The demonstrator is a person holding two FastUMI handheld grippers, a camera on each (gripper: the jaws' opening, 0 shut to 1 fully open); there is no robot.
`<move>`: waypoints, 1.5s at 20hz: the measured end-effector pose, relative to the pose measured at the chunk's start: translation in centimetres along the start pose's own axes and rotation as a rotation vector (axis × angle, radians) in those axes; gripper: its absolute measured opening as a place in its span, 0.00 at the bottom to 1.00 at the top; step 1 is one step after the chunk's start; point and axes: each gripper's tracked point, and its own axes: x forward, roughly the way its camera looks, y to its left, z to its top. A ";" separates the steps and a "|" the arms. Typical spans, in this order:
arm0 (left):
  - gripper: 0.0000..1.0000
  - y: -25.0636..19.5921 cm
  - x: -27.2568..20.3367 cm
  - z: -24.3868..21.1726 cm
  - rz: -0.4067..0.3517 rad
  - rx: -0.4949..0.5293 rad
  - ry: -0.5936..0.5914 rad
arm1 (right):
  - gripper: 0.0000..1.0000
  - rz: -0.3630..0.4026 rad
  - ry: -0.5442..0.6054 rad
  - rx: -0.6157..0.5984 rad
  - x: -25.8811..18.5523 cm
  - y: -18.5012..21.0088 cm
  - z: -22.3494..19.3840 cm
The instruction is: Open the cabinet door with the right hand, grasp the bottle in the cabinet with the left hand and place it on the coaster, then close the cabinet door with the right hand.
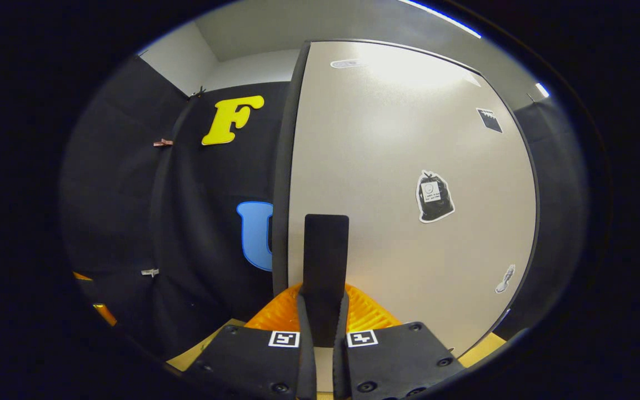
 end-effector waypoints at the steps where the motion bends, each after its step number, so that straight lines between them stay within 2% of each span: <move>1: 0.89 -0.1 0.0 0.2 -0.002 0.002 -0.001 | 0.16 0.015 0.008 0.003 -0.5 0.1 0.0; 7: 0.89 -4.4 -2.0 0.8 -0.056 0.030 -0.009 | 0.16 0.131 0.040 0.045 -5.5 0.0 0.5; 12: 0.87 -8.9 -2.6 1.9 -0.112 0.023 -0.019 | 0.16 0.181 0.052 0.062 -8.9 -1.0 0.9; 17: 0.89 -13.4 -3.5 3.2 -0.149 0.037 -0.036 | 0.16 0.253 0.049 0.094 -13.0 -2.9 1.4; 20: 0.89 -16.3 -3.9 3.4 -0.174 0.043 -0.041 | 0.16 0.303 0.064 0.156 -15.0 -4.2 1.5; 26: 0.89 -22.2 -3.4 3.6 -0.238 0.043 -0.041 | 0.16 0.361 0.065 0.175 -19.1 -7.8 1.9; 30: 0.92 -26.2 -2.4 3.8 -0.291 0.030 -0.044 | 0.16 0.351 0.053 0.179 -21.6 -10.9 2.4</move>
